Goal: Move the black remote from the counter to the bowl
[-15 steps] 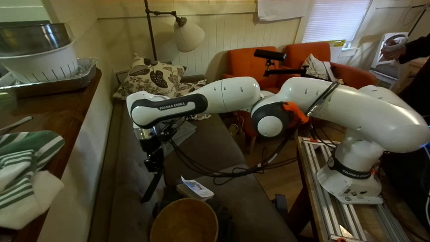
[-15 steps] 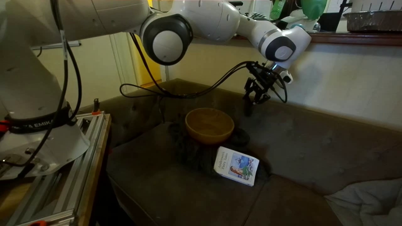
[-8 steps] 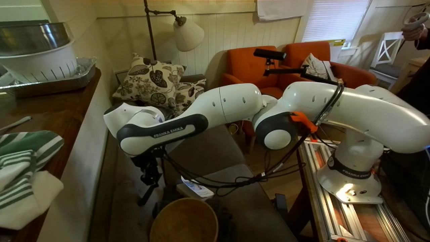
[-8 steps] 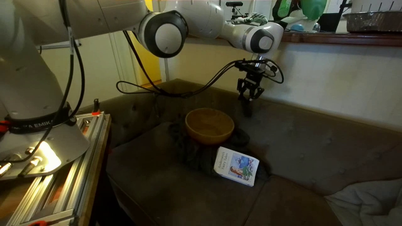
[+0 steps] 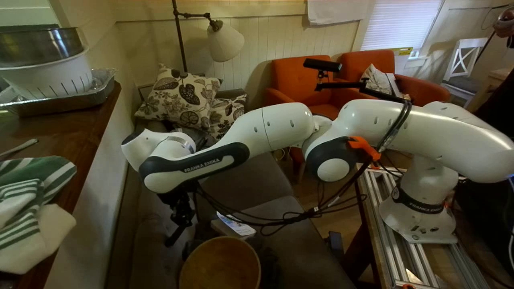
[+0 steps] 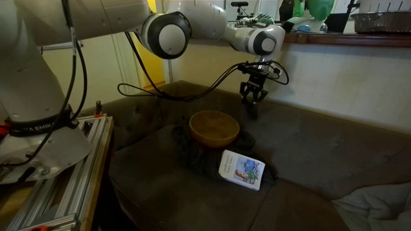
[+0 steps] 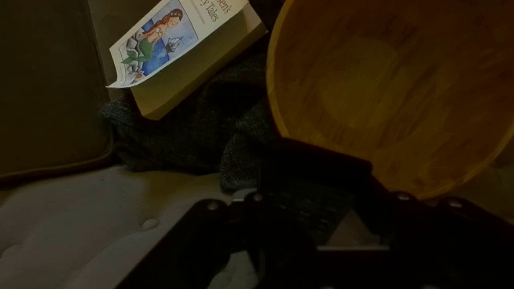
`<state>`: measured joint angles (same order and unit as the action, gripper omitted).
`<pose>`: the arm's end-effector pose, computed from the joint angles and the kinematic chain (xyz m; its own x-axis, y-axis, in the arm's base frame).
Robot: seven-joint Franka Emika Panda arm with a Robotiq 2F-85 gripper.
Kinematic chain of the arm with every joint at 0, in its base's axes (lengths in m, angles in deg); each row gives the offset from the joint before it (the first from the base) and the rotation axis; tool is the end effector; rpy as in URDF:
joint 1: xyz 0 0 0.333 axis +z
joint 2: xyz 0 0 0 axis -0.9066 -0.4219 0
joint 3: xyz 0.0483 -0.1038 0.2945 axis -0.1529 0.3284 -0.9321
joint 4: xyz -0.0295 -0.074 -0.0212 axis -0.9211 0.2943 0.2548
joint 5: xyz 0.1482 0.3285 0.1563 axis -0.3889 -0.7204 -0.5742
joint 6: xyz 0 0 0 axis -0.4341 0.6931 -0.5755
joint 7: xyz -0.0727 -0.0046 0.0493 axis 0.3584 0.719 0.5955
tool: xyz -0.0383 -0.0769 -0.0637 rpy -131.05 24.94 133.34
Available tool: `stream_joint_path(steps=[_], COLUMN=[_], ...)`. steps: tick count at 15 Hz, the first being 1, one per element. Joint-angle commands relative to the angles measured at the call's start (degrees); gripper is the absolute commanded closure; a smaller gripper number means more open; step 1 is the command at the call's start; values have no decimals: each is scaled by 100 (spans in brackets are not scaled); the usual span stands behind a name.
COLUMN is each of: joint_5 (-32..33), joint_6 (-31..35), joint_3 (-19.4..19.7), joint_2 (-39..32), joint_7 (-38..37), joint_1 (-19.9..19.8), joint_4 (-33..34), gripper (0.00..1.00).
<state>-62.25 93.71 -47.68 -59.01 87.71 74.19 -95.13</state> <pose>0.7626 0.1382 0.1508 0.8961 0.3731 -0.2406 0.3611 -0.9278 -0.0936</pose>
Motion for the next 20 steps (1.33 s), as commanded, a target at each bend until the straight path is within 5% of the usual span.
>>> stream_joint_path(steps=[1,8,14,15,20], joint_5=[-21,194,232,233,354], joint_6=[10,-710,-378,-267,1231], joint_3=[1,-9,6,32,171], joint_2=[-271,-658,-589,-589,-583], joint_7=[-510,359,699,630,584], joint_1=[187,533,864,846,628], joint_4=[135,155,-171,-150,-368], gripper=[74,74,74,24,1])
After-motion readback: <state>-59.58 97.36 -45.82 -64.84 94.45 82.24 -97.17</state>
